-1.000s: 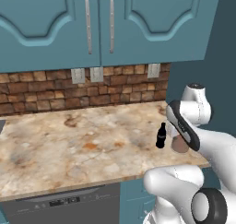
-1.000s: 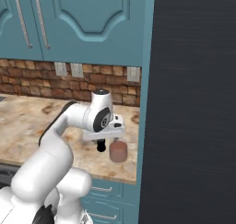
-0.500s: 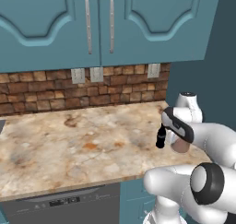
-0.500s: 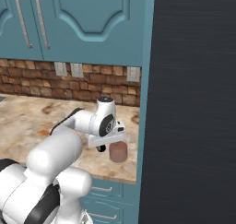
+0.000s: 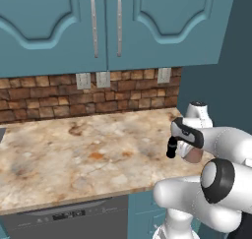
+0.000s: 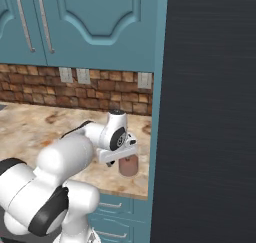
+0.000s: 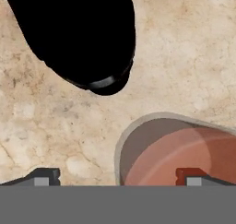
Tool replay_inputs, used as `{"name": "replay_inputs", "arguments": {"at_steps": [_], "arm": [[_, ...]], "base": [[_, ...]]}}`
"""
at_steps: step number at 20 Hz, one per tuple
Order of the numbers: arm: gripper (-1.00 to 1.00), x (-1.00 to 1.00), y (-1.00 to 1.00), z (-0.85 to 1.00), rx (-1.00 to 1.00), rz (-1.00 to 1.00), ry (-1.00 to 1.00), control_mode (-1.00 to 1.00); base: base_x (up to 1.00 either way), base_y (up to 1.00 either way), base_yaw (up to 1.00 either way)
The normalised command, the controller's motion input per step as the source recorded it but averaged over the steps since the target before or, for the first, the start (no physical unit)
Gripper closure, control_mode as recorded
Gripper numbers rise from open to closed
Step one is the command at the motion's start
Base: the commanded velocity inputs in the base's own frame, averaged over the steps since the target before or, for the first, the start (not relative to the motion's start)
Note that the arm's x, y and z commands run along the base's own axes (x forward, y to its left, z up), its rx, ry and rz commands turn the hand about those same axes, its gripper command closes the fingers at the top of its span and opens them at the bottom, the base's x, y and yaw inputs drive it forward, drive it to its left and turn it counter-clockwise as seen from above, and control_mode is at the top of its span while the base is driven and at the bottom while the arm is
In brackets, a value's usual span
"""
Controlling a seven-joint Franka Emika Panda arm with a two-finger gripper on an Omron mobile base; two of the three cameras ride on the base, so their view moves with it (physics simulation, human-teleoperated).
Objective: Place the microwavable item in the microwave. Then, close the microwave door and press the start button.
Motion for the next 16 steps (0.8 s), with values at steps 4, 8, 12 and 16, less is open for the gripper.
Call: {"name": "replay_inputs", "arguments": {"at_steps": [4,8,12,16], "arm": [[-1.0,0.0,0.0,-0.39,0.0,0.08,0.0,-1.0],[-1.0,-0.02,0.0,-0.4,-0.01,0.06,0.0,-1.0],[1.0,-0.18,0.0,-0.44,-0.02,0.02,0.0,-1.0],[1.0,-0.26,0.0,-0.16,0.0,0.0,-0.01,-1.0]], "base": [[0.0,0.0,0.0],[0.0,0.0,0.0],[0.0,0.0,0.0],[0.0,0.0,0.0]]}}
